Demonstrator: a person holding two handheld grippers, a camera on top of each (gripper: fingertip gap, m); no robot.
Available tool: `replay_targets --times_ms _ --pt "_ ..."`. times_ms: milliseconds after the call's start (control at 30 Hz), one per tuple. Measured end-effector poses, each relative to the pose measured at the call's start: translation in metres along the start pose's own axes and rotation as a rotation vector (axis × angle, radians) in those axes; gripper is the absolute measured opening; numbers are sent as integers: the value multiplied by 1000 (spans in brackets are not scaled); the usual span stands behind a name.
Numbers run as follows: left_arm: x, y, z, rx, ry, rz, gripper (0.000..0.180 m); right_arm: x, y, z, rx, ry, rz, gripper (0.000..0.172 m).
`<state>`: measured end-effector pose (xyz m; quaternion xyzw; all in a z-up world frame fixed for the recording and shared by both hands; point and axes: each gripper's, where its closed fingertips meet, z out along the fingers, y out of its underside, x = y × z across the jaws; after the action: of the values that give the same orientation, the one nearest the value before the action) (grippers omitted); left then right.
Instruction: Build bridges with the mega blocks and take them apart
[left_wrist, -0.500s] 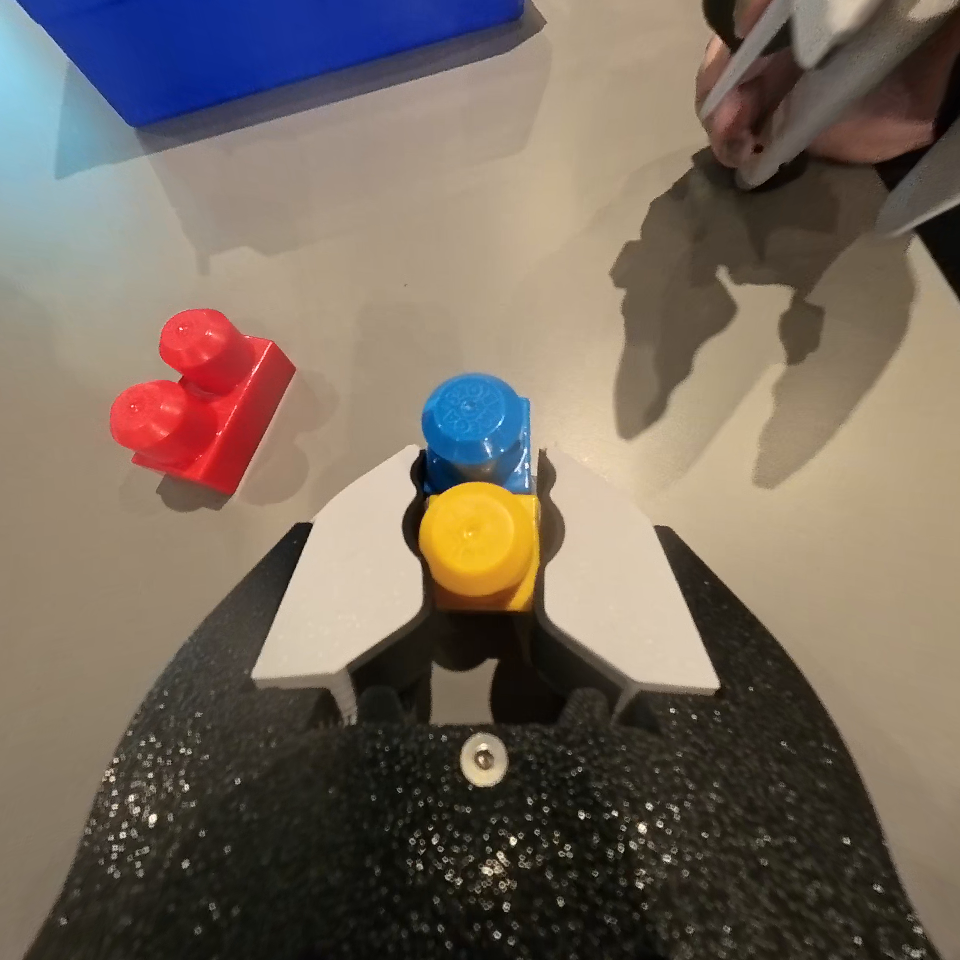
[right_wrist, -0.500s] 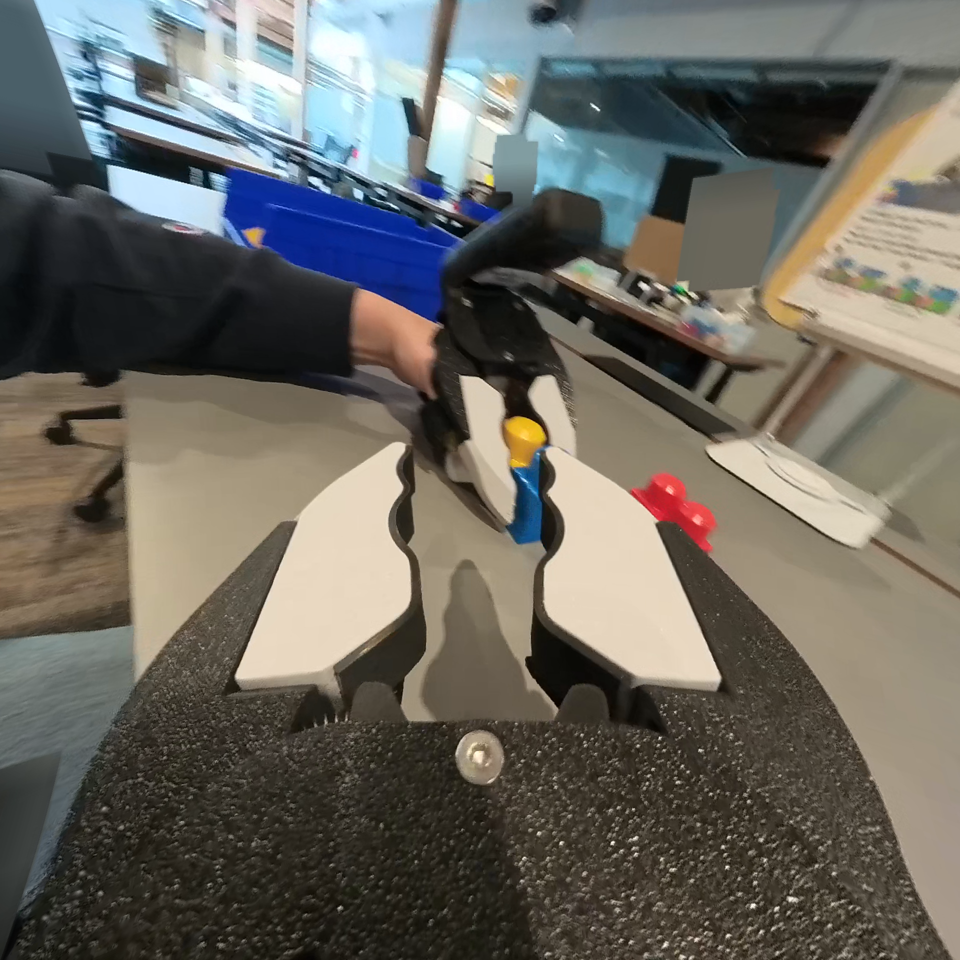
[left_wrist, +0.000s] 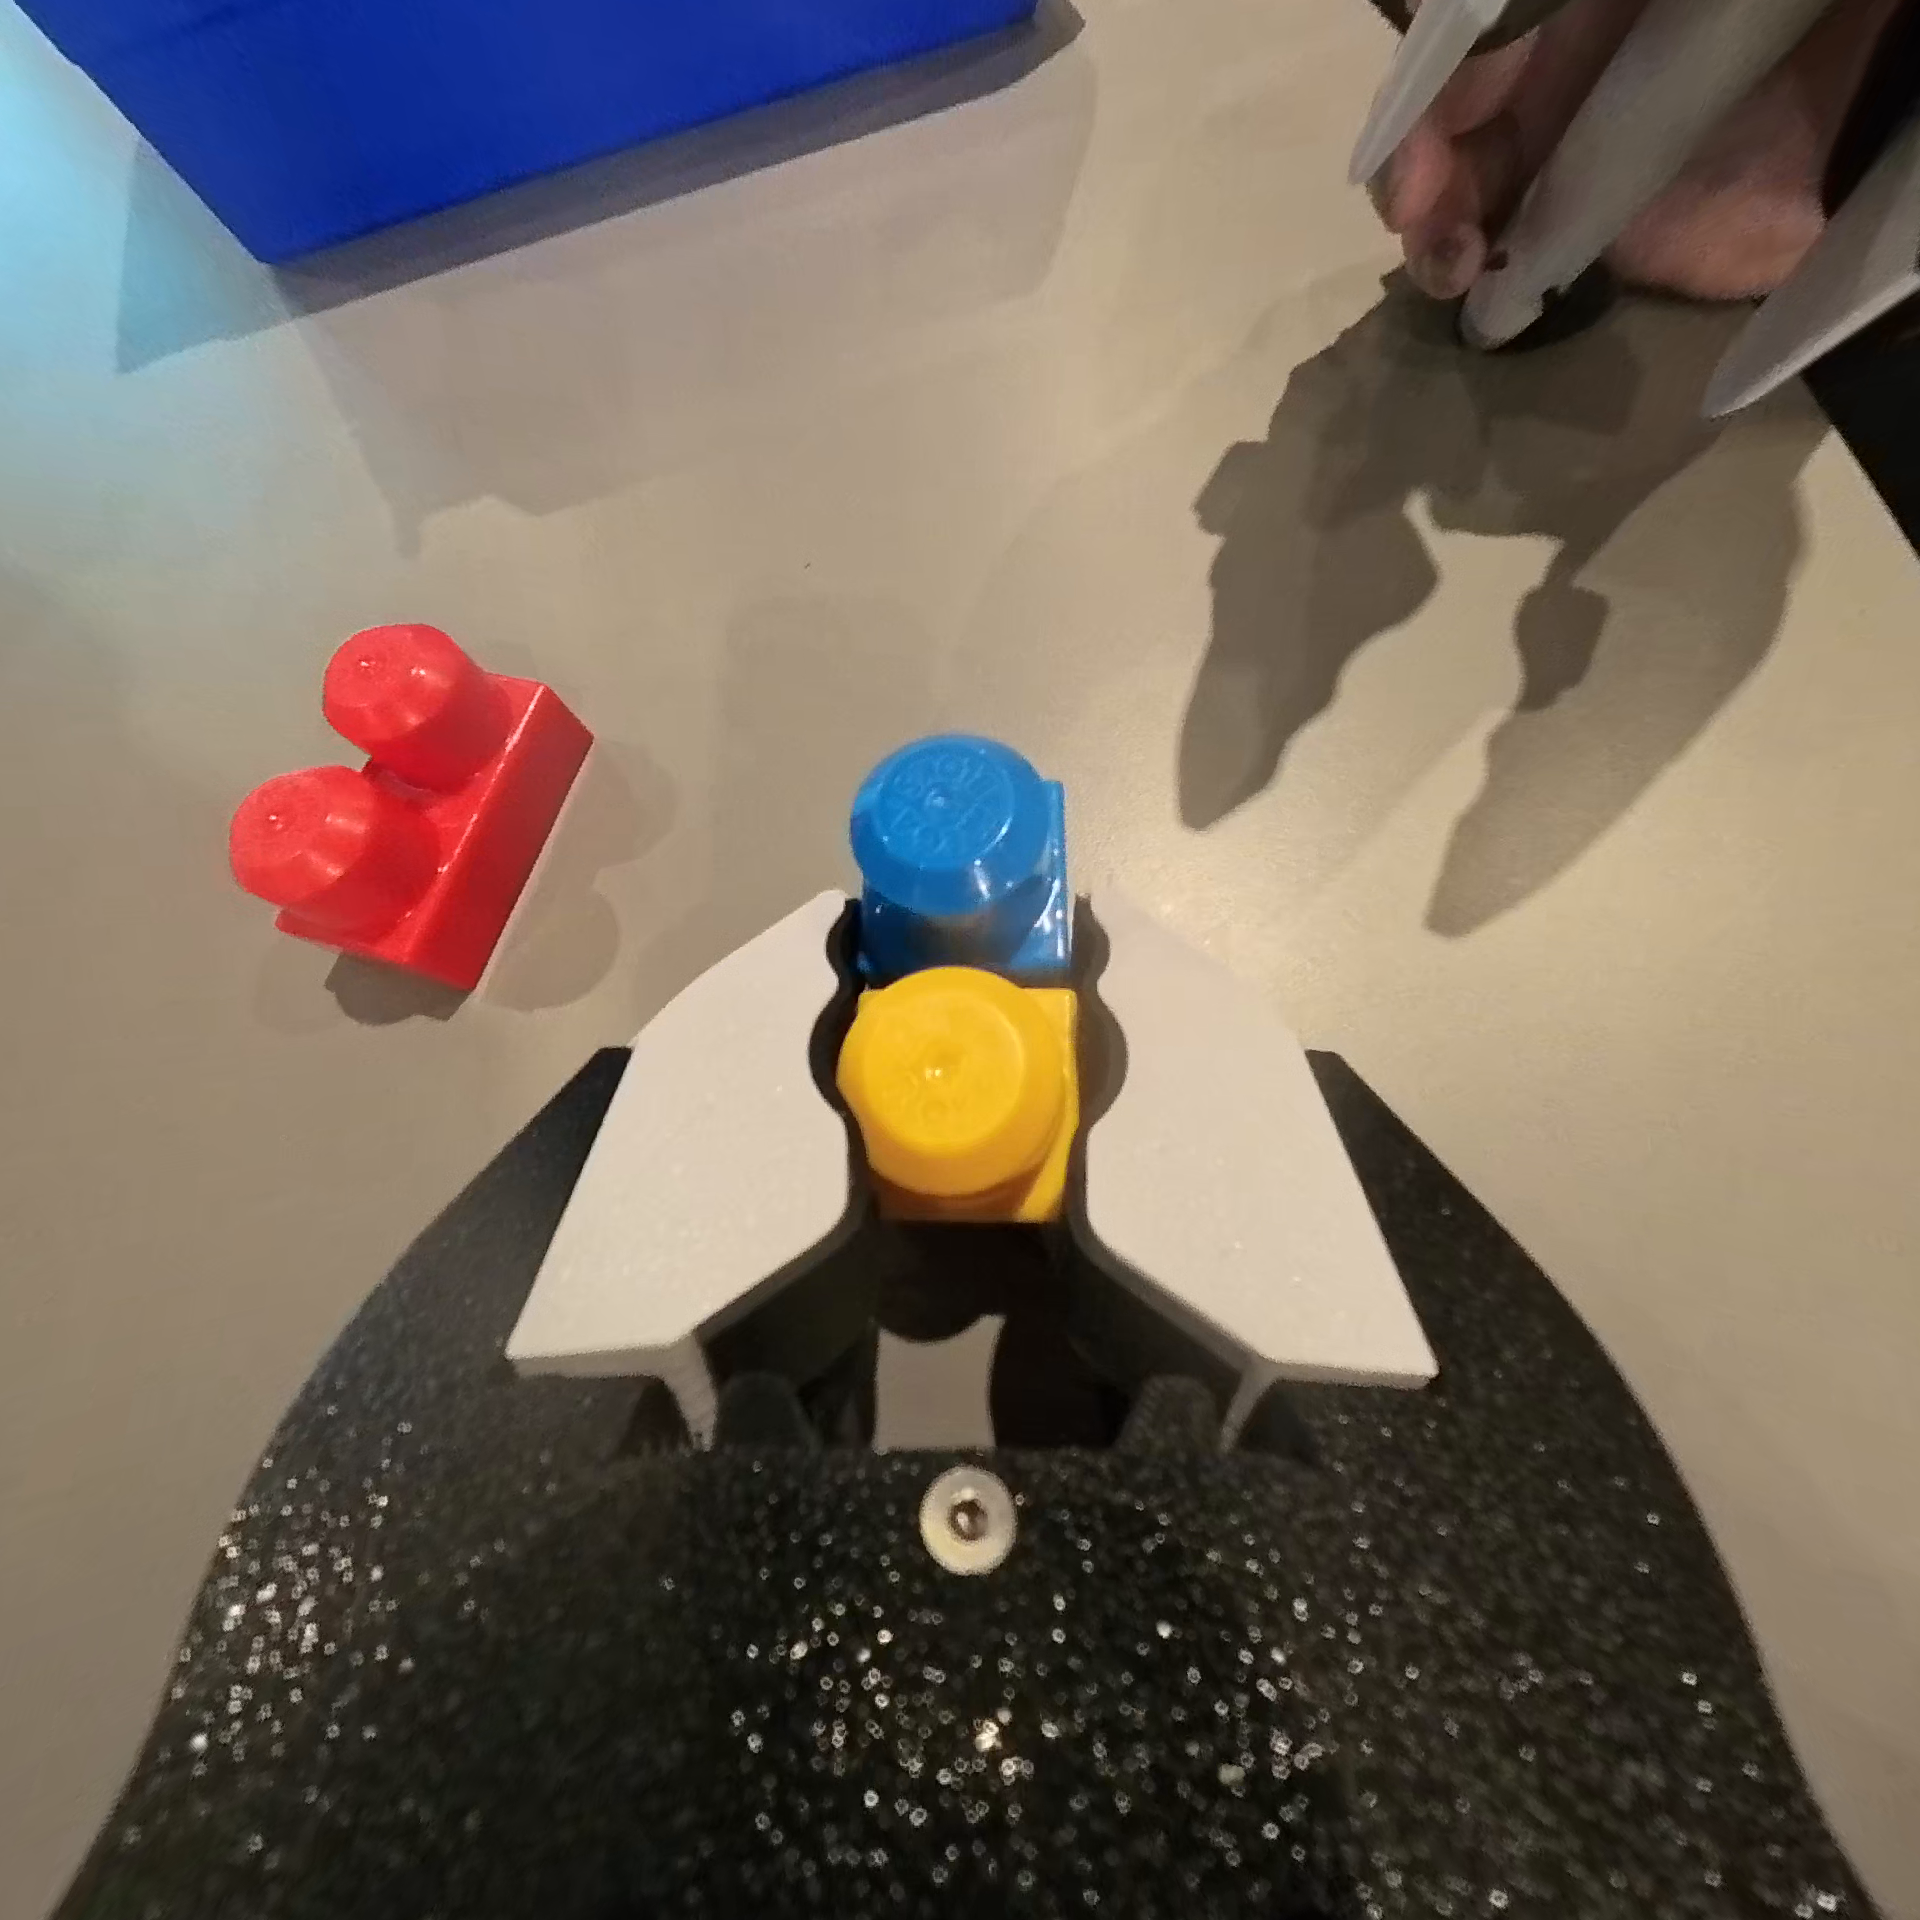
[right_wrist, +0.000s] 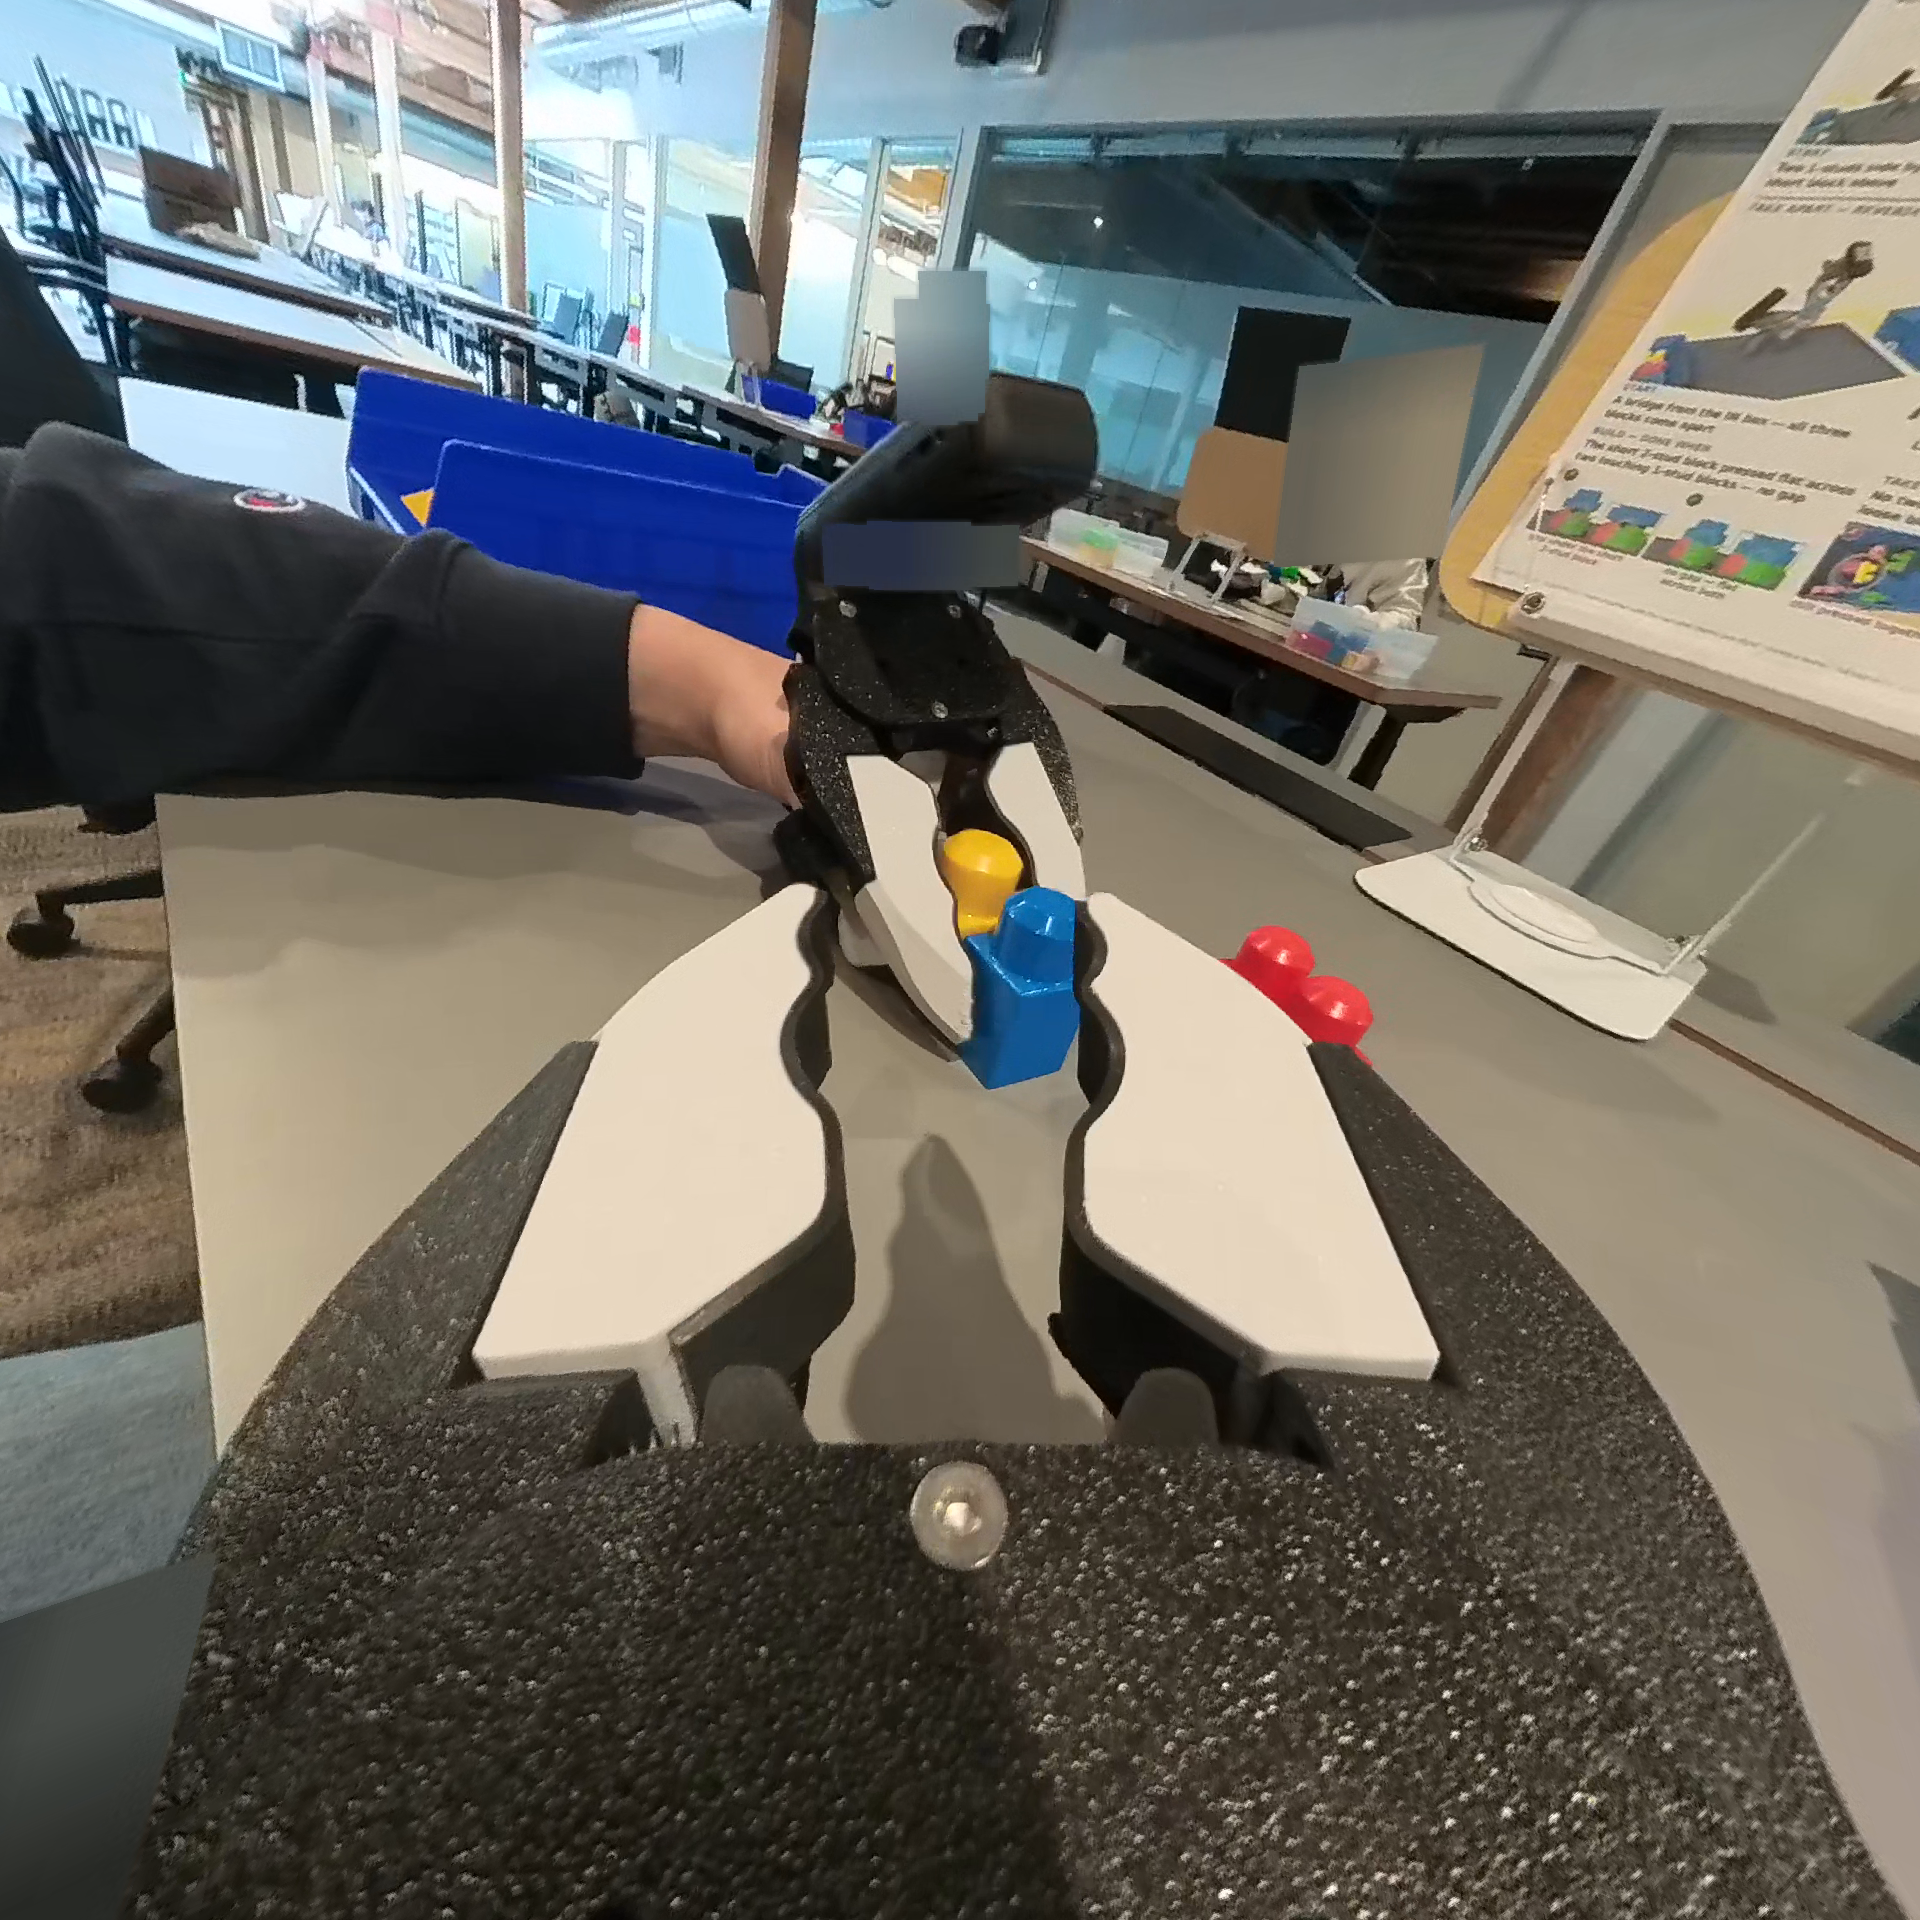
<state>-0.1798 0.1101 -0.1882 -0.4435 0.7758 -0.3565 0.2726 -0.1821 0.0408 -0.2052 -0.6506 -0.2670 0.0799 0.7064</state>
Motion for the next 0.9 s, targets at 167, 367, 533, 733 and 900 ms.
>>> replay_targets --times_ms 167,367,533,733,900 --pt "3 -3 0 7 17 2 38 -3 -4 -3 4 -2 6 43" --pt "8 -6 3 28 42 8 39 1 -3 -1 8 -8 12 43" --pt "7 -7 7 27 27 22 47 3 -2 0 9 -12 17 43" --pt "8 -9 11 19 53 22 44 1 -2 3 7 -17 13 43" --pt "9 -10 12 19 59 25 42 -1 -3 5 8 -22 18 43"
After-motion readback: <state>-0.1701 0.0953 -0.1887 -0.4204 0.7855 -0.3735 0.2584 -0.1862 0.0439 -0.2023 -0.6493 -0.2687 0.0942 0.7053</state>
